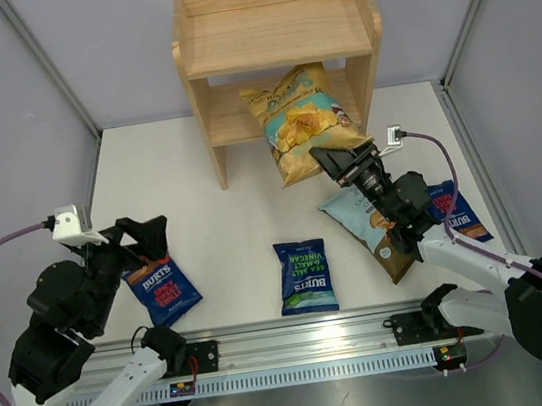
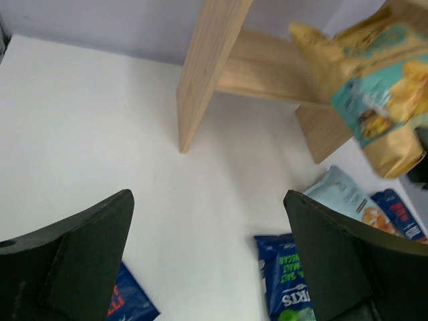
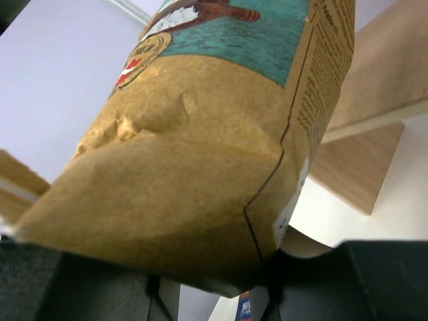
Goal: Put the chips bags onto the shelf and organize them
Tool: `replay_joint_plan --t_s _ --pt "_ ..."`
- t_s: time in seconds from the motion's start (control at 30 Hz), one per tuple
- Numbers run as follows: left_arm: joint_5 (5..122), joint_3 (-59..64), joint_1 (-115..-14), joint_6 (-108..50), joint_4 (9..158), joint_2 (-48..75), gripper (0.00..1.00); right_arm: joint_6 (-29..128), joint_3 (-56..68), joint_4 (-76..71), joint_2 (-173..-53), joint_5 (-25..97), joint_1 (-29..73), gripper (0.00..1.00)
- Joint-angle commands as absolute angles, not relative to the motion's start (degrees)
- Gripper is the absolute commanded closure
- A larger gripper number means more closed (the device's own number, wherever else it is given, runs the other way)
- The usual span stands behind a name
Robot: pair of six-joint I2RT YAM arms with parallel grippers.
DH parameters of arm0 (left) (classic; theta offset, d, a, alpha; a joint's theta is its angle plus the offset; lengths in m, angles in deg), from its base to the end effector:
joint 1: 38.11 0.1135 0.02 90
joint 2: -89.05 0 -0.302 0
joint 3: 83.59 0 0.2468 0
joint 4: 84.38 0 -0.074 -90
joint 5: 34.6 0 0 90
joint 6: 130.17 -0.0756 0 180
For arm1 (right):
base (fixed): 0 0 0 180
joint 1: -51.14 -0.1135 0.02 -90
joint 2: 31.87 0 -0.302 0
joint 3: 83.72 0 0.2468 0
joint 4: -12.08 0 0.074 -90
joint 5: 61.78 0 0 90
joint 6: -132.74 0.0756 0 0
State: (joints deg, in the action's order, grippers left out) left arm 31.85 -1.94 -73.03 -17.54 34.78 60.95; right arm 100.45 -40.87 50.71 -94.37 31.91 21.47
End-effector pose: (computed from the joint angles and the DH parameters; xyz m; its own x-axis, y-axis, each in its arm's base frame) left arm 0.0520 0.0005 0.4361 -0.1729 -0.3095 -0.9351 0.1444 0.9311 -0.3349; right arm 0.2185 0.1301 0.3470 -0.3113 0.7935 -0.5229 -0.5310 0.3110 0.7882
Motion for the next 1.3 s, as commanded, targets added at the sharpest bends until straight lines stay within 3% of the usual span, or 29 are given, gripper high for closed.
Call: replay_joint_plan --t_s 0.0,0.4,0.67,1.07,1.27 --pt "30.18 -7.54 -73.09 -21.01 38.55 65.92 0.01 98.2 -33.98 54.17 -97.77 26.21 21.96 0.77" --pt "25.78 -19.76 -73.09 -20.05 45.34 73.4 0.01 101.81 -20.09 64.62 -120.09 18.48 20.39 0.77" --pt "25.86 -20.65 -73.09 -20.4 44.46 74.19 0.01 102.06 -8.4 56.81 -131.35 7.84 15.64 0.75" --pt "26.39 -20.91 -73.0 -21.54 44.81 74.1 0.01 103.47 4.09 53.29 -144.19 7.57 9.66 0.75" --pt "26.48 -21.0 -73.0 -21.81 44.81 74.19 0.01 104.52 7.86 50.13 -146.92 7.13 8.34 0.69"
